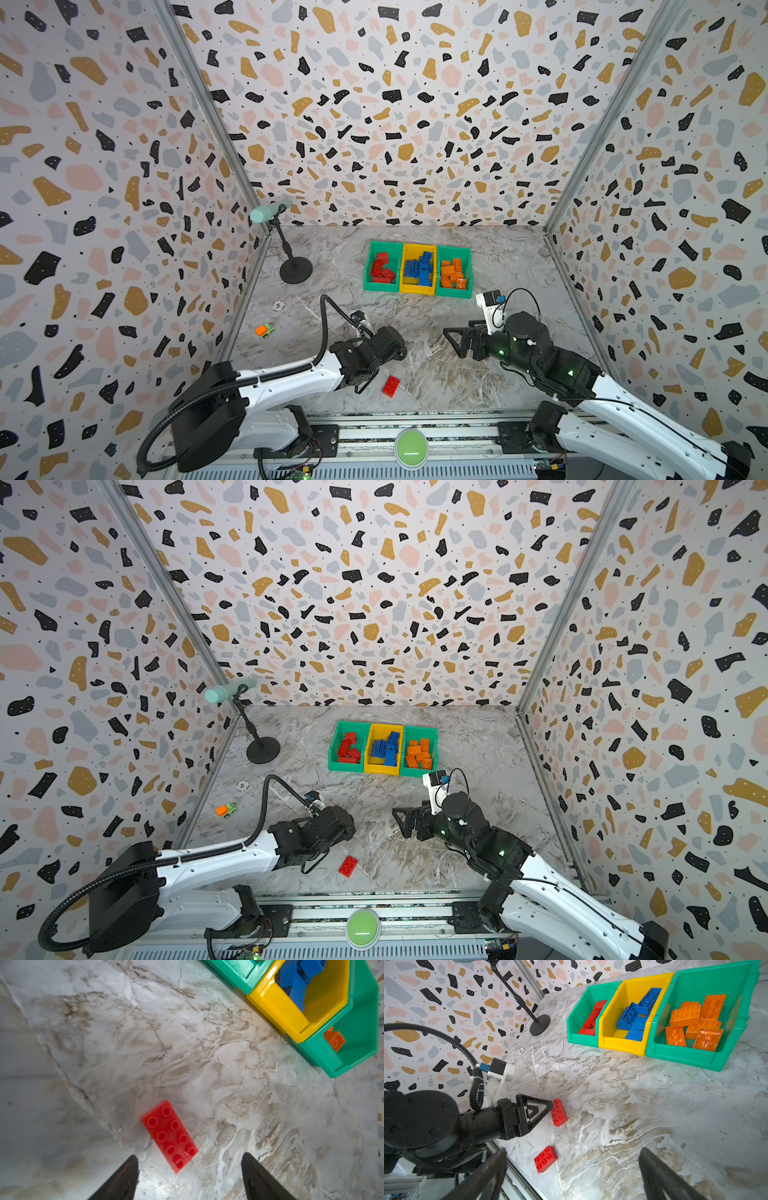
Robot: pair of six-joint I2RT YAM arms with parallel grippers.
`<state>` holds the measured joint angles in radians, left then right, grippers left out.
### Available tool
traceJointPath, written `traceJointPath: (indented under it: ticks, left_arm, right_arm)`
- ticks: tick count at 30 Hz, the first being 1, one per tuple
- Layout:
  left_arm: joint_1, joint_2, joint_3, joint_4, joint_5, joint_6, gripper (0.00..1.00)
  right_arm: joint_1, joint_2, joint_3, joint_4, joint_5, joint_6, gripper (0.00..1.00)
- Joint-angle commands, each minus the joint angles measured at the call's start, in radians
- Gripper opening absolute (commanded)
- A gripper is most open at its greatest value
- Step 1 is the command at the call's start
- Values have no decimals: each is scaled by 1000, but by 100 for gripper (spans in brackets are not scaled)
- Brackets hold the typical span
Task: Sort the legos into containers by color
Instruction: Pick up the lego from the center of the table.
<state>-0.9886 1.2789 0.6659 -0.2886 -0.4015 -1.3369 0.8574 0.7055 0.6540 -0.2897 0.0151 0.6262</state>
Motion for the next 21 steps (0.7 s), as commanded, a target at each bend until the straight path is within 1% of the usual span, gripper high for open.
traceJointPath:
  ticks: [1, 6, 11, 16, 21]
  left_arm:
    - [5, 45, 56, 0, 1, -55, 79]
    - [29, 145, 58, 42, 63, -78, 76]
    - [41, 222, 96, -12, 86, -74, 75]
    - [53, 242, 97, -17, 70, -77, 74]
    - [98, 300, 89, -10, 98, -36, 68]
  right_arm:
    - [-7, -38, -8, 24, 6, -15, 99]
    - [-40, -112, -4, -17, -1, -26, 99]
    - [-79, -193, 4, -38, -16, -38, 99]
    - [-100, -205, -10, -55, -21, -51, 99]
    - [-119, -206, -21, -57, -35, -57, 99]
